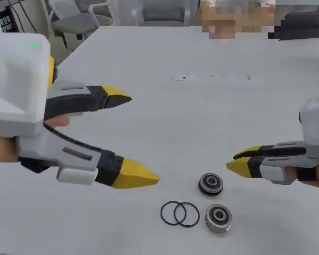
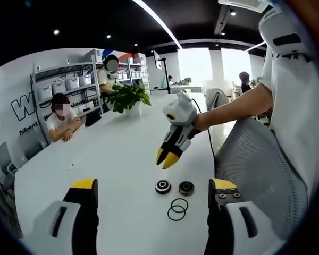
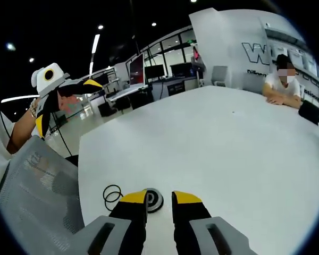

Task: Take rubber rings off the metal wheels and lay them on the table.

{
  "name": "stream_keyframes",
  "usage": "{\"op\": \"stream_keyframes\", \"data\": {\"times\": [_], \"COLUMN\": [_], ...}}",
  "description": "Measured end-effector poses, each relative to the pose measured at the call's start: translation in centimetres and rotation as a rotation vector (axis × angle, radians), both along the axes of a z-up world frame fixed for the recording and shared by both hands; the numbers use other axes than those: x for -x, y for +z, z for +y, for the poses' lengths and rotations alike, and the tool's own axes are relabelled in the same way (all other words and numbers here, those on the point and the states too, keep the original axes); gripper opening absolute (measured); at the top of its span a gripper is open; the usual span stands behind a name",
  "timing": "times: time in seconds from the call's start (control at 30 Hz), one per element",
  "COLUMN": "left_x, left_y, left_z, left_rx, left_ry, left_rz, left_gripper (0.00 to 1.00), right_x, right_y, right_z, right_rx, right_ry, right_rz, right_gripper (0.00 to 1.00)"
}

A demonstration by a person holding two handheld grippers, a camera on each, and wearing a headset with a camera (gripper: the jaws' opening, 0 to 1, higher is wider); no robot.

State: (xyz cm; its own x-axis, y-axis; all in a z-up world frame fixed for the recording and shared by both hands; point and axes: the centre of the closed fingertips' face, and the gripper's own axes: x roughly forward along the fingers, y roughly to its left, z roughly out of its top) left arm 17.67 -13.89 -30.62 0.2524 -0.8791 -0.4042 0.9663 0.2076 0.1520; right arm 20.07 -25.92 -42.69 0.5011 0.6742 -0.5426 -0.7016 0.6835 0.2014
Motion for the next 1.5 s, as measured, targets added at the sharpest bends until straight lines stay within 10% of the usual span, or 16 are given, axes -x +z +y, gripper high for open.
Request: {"op": "stream_keyframes", "data": {"times": [0.57,0.97,1.5], "left_x": [-1.4,-1.4,-2.7], "left_y": [-1.0,-5.3,-12.5], "left_z": [-6.9,-10.2,-10.2], "left_rx": [0.048,0.012,-0.039], "left_ry": [-0.129,-0.194,-0.097], "left_rz": [-0.009,0.032,0.125], "left_gripper": [0.71,0.63,0.38], "right_x": [1.1,1.9,2.4], "right_y": [-2.3,-3.5,-4.9], "right_z": [0.1,0.3,0.5], "right_rx": [0.051,0.080,0.116], "right_ry": [0.060,0.095,0.126], "right_rz": [0.031,0.061,0.085], "right_gripper": [0.16,0.16,0.15]}}
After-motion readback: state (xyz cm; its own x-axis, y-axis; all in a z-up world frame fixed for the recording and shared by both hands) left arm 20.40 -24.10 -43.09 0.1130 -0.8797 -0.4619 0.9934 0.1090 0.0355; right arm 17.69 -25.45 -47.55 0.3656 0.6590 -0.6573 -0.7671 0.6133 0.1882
